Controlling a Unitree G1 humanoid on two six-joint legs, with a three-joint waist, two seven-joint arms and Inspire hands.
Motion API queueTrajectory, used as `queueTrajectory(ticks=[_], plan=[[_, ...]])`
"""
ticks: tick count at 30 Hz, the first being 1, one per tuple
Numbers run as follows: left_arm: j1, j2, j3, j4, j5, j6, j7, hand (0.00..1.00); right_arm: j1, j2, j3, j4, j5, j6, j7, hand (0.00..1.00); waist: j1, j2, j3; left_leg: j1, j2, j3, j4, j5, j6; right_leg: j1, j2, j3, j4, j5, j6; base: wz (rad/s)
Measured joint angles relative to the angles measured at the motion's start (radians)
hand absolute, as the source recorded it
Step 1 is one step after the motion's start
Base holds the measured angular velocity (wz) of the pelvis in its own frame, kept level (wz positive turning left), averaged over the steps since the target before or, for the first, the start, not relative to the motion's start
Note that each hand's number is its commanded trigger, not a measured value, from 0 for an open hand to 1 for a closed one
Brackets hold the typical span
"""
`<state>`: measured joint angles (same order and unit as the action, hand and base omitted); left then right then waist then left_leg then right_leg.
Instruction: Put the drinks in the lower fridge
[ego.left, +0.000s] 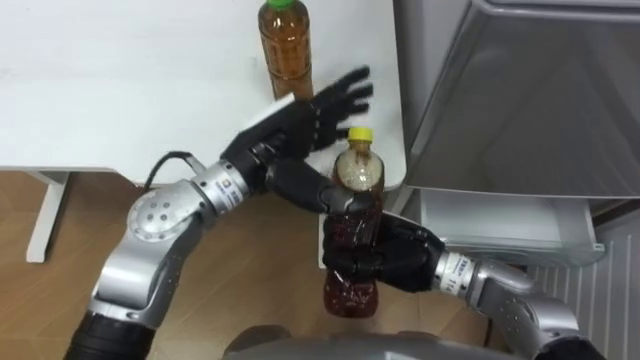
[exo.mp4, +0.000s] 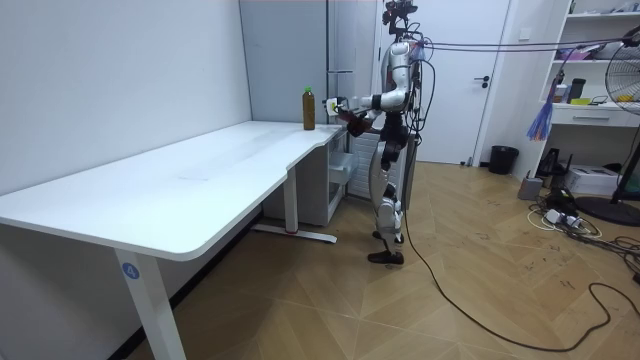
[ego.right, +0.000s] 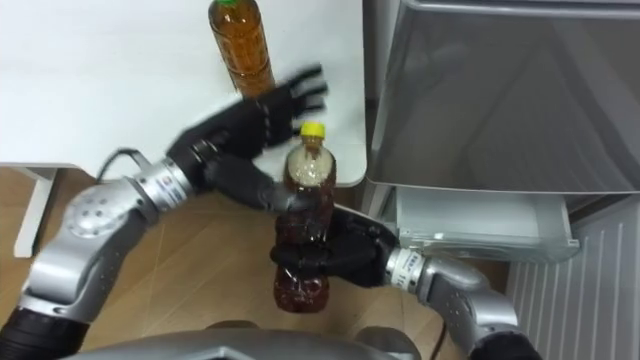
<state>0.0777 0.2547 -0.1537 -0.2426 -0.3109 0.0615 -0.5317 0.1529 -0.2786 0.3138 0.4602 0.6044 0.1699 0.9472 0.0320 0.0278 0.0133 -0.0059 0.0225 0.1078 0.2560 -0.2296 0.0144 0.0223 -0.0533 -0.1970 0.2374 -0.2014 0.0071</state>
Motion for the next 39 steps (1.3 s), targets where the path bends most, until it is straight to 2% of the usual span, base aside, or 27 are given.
queueTrajectory(ticks=[3, 10, 13, 18, 22, 25, 27, 28, 30, 32, 37, 39], plan=[[-0.001, -0.008, 0.002, -0.016, -0.013, -0.024, 0.005, 0.00, 0.010, -0.003, -0.001, -0.003, 0.000, 0.005, -0.001, 1.00, 0.003, 0.000, 0.0001, 0.011, 0.002, 0.000, -0.001, 0.000, -0.001, 0.008, 0.000, 0.001, -0.001, 0.000, 0.000, 0.00], [-0.001, -0.012, 0.010, -0.029, -0.012, -0.025, 0.013, 0.00, 0.004, 0.002, -0.012, -0.006, -0.001, 0.004, -0.001, 1.00, 0.005, -0.015, 0.0057, 0.034, 0.000, -0.003, -0.002, 0.000, -0.001, 0.032, 0.003, 0.002, -0.002, 0.000, 0.000, 0.00], [-0.002, -0.014, 0.047, -0.081, -0.012, -0.027, 0.019, 0.00, 0.006, 0.007, -0.023, -0.001, -0.022, 0.002, 0.001, 1.00, 0.004, -0.019, 0.0059, 0.031, -0.001, -0.004, -0.002, 0.000, -0.001, 0.031, 0.004, 0.001, -0.002, 0.000, 0.000, 0.00], [-0.039, -0.025, 0.116, -0.160, -0.034, -0.084, 0.030, 0.00, 0.014, 0.006, -0.025, 0.008, -0.043, 0.002, 0.002, 1.00, 0.006, -0.020, 0.0056, 0.028, -0.001, -0.007, -0.002, 0.000, 0.000, 0.031, 0.001, 0.000, -0.003, 0.000, 0.000, 0.02], [-0.041, -0.030, 0.160, -0.221, -0.035, -0.099, 0.062, 0.00, 0.034, 0.011, -0.047, 0.005, -0.087, -0.002, 0.001, 1.00, 0.025, -0.018, 0.0020, 0.029, -0.001, -0.006, -0.003, 0.000, 0.000, 0.031, 0.001, 0.000, -0.012, 0.000, 0.000, -0.02], [-0.045, -0.032, 0.203, -0.256, -0.035, -0.136, 0.149, 0.00, 0.053, 0.009, -0.069, 0.005, -0.096, -0.006, -0.001, 1.00, 0.047, -0.017, 0.0010, 0.033, 0.000, -0.006, -0.005, 0.000, -0.001, 0.033, 0.001, -0.001, -0.012, 0.000, 0.000, -0.04], [-0.047, -0.054, 0.260, -0.257, -0.033, -0.155, 0.215, 0.00, 0.076, 0.021, -0.110, 0.006, -0.102, -0.016, -0.006, 1.00, 0.060, -0.017, 0.0000, 0.035, 0.000, -0.009, -0.005, 0.000, -0.001, 0.038, 0.001, -0.004, -0.016, 0.000, 0.000, 0.02], [-0.047, -0.057, 0.276, -0.257, -0.033, -0.156, 0.231, 0.00, 0.083, 0.025, -0.121, 0.006, -0.102, -0.019, -0.007, 1.00, 0.060, -0.017, -0.0001, 0.035, -0.001, -0.012, -0.005, 0.000, -0.001, 0.040, 0.000, -0.007, -0.018, 0.000, 0.000, 0.12], [-0.046, -0.061, 0.350, -0.257, -0.033, -0.157, 0.299, 0.00, 0.112, 0.047, -0.169, 0.005, -0.116, -0.028, -0.007, 1.00, 0.071, -0.019, -0.0010, 0.043, -0.001, -0.019, -0.006, 0.000, -0.001, 0.048, 0.001, -0.009, -0.018, 0.000, 0.000, 0.04], [-0.046, -0.065, 0.399, -0.257, -0.033, -0.168, 0.362, 0.00, 0.122, 0.050, -0.190, 0.005, -0.136, -0.030, -0.007, 1.00, 0.085, -0.018, -0.0015, 0.052, -0.001, -0.019, -0.014, 0.000, -0.001, 0.053, 0.002, -0.007, -0.017, 0.000, 0.000, -0.06], [-0.042, -0.065, 0.487, -0.258, -0.032, -0.222, 0.504, 0.00, 0.167, 0.053, -0.220, 0.001, -0.147, -0.030, -0.007, 1.00, 0.124, -0.019, -0.0072, 0.067, -0.003, -0.019, -0.020, 0.000, -0.001, 0.064, 0.005, -0.007, -0.017, 0.000, 0.000, 0.00], [-0.042, -0.065, 0.522, -0.257, -0.032, -0.231, 0.552, 0.00, 0.176, 0.054, -0.221, -0.004, -0.157, -0.031, -0.007, 1.00, 0.137, -0.018, -0.0114, 0.068, -0.003, -0.021, -0.019, 0.000, -0.001, 0.066, 0.005, -0.008, -0.016, 0.000, 0.000, 0.02]])
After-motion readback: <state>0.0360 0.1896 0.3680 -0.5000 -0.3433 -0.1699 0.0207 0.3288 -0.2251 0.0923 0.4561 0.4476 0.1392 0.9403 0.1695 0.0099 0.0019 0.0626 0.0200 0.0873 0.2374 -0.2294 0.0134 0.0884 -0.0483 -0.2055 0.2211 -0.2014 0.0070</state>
